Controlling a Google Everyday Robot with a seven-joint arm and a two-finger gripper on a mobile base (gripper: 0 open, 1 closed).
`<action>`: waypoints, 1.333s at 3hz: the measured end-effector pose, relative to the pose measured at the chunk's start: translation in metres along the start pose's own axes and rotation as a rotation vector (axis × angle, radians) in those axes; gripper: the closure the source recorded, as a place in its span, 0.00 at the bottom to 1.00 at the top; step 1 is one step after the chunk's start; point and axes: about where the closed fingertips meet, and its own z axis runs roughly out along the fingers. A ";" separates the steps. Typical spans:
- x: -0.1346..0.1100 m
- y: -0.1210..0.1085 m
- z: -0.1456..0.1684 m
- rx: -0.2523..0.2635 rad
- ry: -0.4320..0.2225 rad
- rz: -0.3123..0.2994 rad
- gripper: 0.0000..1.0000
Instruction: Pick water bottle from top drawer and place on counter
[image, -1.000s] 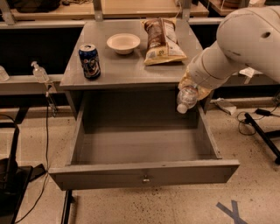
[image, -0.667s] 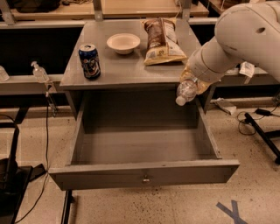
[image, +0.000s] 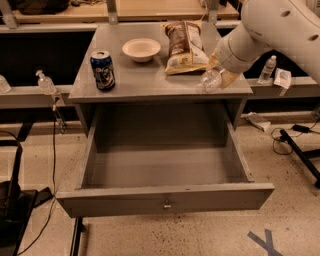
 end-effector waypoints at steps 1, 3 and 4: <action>0.010 -0.020 0.019 0.014 0.024 0.161 1.00; -0.009 -0.029 0.087 -0.052 0.015 0.437 0.98; -0.009 -0.028 0.086 -0.050 0.014 0.429 0.68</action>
Offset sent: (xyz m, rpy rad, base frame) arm 0.0771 0.0448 -0.0398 0.2969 0.0551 -0.3933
